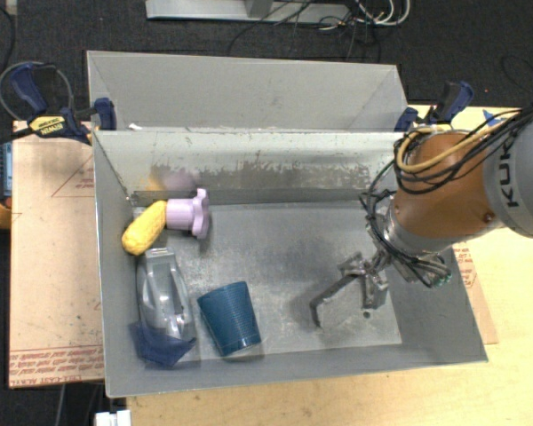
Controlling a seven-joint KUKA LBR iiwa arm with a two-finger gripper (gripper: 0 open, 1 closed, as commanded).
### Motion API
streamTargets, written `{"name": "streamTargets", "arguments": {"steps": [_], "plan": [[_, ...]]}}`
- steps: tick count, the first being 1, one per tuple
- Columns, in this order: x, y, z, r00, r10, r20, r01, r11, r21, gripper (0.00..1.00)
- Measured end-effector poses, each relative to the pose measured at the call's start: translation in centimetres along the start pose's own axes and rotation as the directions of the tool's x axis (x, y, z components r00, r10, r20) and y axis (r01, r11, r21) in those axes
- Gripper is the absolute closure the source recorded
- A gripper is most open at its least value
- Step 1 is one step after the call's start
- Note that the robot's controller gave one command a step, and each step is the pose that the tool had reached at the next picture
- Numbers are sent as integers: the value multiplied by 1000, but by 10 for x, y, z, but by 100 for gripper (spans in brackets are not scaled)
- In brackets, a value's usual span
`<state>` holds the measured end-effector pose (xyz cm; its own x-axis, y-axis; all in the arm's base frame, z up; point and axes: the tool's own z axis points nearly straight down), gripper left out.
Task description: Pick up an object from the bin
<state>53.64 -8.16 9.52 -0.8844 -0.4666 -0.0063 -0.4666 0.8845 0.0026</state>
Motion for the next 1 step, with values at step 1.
{"name": "streamTargets", "arguments": {"steps": [1], "plan": [[-67, -27, 17, 968, -251, 6, 251, 968, 3, 100]]}}
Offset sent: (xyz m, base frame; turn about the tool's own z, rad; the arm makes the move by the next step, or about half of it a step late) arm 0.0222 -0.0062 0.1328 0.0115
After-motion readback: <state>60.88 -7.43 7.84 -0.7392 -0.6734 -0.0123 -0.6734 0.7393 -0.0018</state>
